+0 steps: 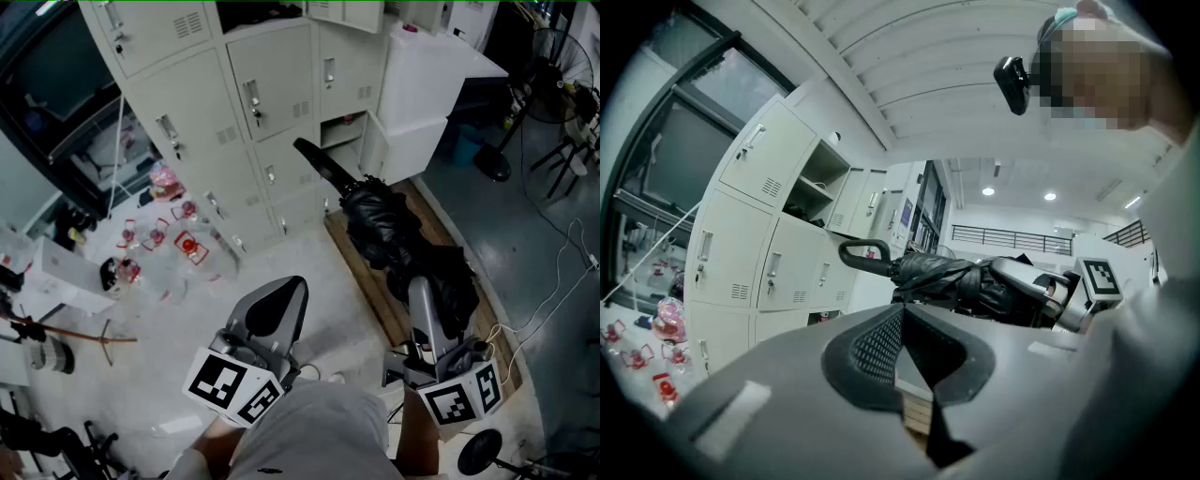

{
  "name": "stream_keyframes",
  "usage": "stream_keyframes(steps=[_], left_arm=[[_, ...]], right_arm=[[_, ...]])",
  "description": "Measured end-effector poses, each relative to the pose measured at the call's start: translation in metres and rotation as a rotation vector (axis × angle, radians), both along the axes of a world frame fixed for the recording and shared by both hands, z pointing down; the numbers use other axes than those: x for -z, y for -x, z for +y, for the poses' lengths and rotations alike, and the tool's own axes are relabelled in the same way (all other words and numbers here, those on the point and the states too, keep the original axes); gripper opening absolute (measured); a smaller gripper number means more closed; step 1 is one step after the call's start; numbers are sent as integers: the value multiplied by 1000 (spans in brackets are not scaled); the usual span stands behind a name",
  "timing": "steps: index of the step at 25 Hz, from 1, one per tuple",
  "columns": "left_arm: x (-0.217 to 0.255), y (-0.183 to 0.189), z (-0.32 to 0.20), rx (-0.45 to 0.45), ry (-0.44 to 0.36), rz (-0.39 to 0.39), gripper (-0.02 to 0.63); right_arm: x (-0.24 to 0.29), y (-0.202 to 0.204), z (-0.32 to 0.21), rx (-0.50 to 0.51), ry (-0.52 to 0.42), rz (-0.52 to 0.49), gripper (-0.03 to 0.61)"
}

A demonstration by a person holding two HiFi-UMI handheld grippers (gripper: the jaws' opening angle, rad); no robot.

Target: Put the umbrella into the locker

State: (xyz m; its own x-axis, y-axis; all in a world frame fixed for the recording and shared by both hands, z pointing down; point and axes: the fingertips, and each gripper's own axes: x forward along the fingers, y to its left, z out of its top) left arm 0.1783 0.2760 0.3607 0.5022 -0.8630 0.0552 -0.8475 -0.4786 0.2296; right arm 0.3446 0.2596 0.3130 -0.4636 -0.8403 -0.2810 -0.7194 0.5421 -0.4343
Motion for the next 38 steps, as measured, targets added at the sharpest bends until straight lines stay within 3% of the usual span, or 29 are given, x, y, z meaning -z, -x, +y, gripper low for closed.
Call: stream_keyframes(steps=[8, 19, 26, 38], left_arm=[[-21, -44, 49, 92, 30, -34, 14], [-20, -29, 80, 135, 26, -20, 14], [-19, 22, 94, 149, 3, -38, 14], [-22, 150, 110, 131, -9, 23, 14]], right_arm=[[-26, -32, 33, 94, -2, -1, 252], [-24, -16, 70, 133, 11, 3, 252], [-29, 29, 79, 116, 17, 53, 252], [-26, 150, 89, 76, 30, 117, 252]])
